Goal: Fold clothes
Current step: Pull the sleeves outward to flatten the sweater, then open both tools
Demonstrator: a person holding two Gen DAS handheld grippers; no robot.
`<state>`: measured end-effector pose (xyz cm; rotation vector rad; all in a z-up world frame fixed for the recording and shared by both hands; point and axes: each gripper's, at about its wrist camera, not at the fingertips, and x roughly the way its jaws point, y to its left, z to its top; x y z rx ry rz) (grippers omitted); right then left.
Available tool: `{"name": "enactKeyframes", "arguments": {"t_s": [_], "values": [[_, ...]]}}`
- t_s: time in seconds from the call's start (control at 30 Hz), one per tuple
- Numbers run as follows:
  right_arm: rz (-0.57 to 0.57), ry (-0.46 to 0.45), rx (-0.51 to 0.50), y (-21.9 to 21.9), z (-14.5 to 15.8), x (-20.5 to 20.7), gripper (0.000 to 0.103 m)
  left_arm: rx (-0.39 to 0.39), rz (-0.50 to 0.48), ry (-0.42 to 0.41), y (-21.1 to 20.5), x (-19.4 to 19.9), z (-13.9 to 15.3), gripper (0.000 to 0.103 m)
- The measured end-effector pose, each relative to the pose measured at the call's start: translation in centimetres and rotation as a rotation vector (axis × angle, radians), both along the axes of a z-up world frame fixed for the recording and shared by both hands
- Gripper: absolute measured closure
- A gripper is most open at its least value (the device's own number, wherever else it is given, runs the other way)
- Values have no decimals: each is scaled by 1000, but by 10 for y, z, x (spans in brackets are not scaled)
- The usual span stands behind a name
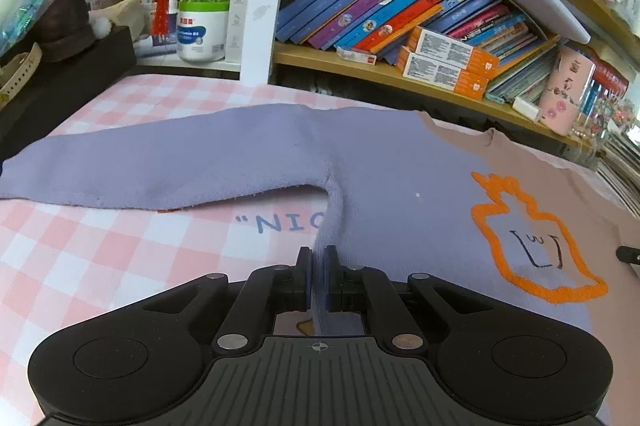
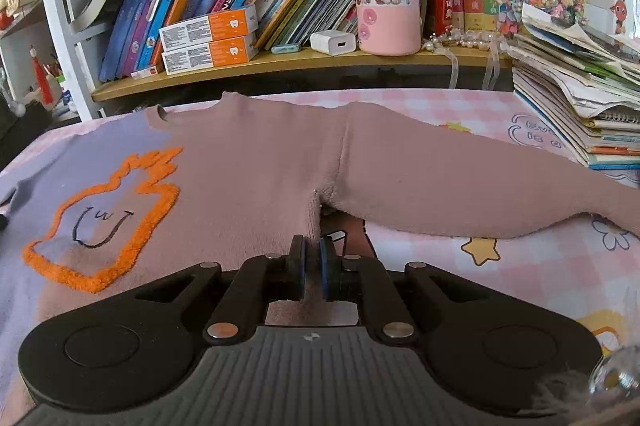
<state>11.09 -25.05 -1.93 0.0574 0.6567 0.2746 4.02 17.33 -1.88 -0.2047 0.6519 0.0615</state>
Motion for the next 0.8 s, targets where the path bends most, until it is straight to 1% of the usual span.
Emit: {"name": "enactKeyframes", "arguments": {"t_s": [0.13,0.2,0.27,0.37,0.47,0.57,0.8], "values": [[-1,8,25,-4,0,1,95,74,-5,-8,-12,-9,1,92],[2,10,27,-5,0,1,95,98,-14,-11,-16,-12,1,89],[5,11,27,-5,0,0,94,83,-7,-11,-13,-13,1,87],[10,13,25,-6,1,-2,93,36,2,-17,-8,-13,1,84],[15,15,24,-6,1,-4,93,40,3,-16,-11,-13,1,82],[22,16,23,-6,1,-6,90,45,2,-13,-14,-12,1,77],[29,11,39,-9,0,-12,89,50,6,-25,-19,-16,-1,75]]}}
